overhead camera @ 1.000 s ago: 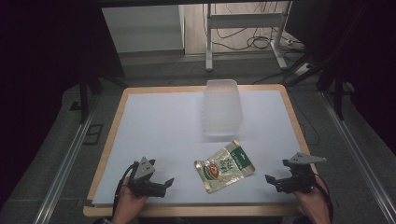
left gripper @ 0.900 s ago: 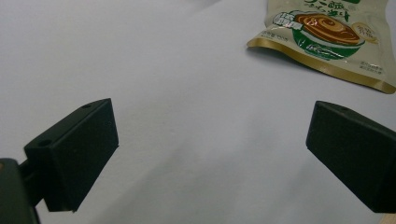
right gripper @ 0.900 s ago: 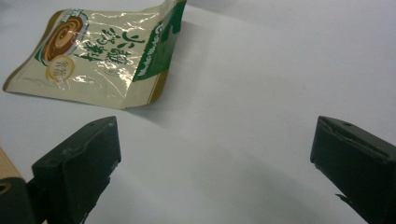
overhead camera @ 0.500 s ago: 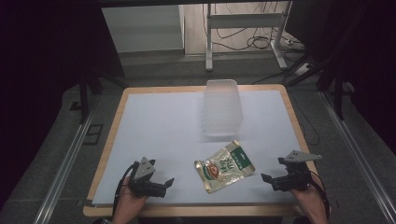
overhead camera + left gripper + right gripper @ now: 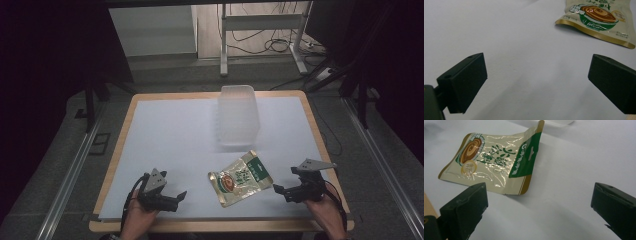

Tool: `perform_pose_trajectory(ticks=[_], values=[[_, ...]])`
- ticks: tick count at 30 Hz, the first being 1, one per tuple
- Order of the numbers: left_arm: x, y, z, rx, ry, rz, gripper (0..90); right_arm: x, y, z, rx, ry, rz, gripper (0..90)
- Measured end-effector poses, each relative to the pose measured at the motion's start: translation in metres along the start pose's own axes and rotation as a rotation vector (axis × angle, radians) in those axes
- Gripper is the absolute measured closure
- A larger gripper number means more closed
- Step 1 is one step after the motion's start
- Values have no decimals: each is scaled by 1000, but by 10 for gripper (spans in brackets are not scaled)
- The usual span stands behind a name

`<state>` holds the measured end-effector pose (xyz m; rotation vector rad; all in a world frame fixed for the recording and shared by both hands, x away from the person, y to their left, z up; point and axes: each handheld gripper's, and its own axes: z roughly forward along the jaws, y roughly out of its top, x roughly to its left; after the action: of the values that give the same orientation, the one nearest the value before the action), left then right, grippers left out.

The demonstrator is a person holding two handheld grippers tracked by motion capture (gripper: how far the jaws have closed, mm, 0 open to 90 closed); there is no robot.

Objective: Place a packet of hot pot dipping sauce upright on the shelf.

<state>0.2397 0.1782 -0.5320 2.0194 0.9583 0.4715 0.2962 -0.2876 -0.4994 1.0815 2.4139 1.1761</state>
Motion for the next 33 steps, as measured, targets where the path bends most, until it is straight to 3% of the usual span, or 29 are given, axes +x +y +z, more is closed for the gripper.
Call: perform_pose_trajectory(ticks=[8,28,33], values=[[0,0,0,0,0,1,22,3,7,5,-1,-5,-3,12],[-1,0,1,6,2,9,22,10,20,26,56,11,-25,22],[-2,0,2,10,3,12,22,10,25,33,61,26,-12,22]])
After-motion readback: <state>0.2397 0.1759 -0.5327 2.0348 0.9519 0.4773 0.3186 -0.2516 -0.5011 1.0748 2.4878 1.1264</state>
